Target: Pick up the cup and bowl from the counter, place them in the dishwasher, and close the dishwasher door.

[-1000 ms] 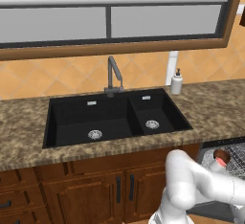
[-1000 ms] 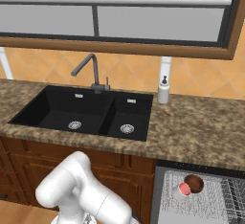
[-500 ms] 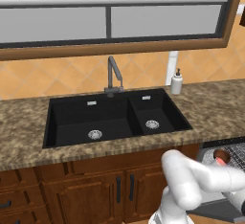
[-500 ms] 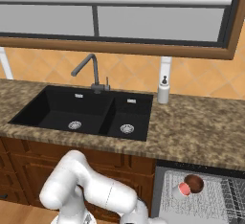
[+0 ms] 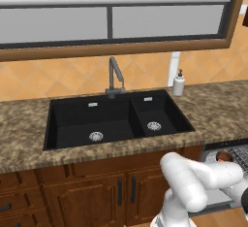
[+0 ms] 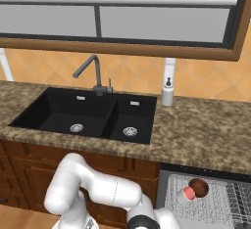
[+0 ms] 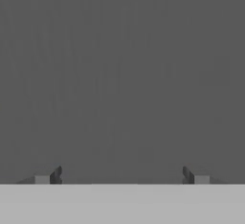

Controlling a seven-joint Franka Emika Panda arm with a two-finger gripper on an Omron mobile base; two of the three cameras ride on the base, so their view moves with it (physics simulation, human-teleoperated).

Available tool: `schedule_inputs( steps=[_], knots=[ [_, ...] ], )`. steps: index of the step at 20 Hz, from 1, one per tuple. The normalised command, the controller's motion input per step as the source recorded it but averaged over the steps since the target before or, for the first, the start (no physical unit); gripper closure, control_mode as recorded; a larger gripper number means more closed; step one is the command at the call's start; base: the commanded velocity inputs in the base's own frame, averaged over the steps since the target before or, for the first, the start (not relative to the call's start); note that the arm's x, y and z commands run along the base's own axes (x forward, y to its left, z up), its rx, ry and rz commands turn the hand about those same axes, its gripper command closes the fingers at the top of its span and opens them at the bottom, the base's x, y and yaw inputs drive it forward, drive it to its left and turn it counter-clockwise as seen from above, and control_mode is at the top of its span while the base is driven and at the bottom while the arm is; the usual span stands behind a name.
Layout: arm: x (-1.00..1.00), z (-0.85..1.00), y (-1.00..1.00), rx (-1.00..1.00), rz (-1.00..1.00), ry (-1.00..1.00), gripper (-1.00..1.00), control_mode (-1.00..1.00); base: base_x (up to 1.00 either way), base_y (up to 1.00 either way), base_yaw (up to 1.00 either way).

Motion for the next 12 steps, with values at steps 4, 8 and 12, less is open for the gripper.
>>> schedule_inputs(
  steps=[4,8,12],
  knots=[
    [0.82,0.0,-0.36,0.0,0.03,-0.38,-1.0,-1.0,0.0,0.0,0.0],
    [0.85,-0.13,-0.25,0.0,0.1,-0.38,-1.0,-1.0,0.0,0.0,0.0],
    [0.79,-0.27,-0.3,0.0,0.08,-0.13,-1.0,-1.0,0.0,0.0,0.0]
  ],
)
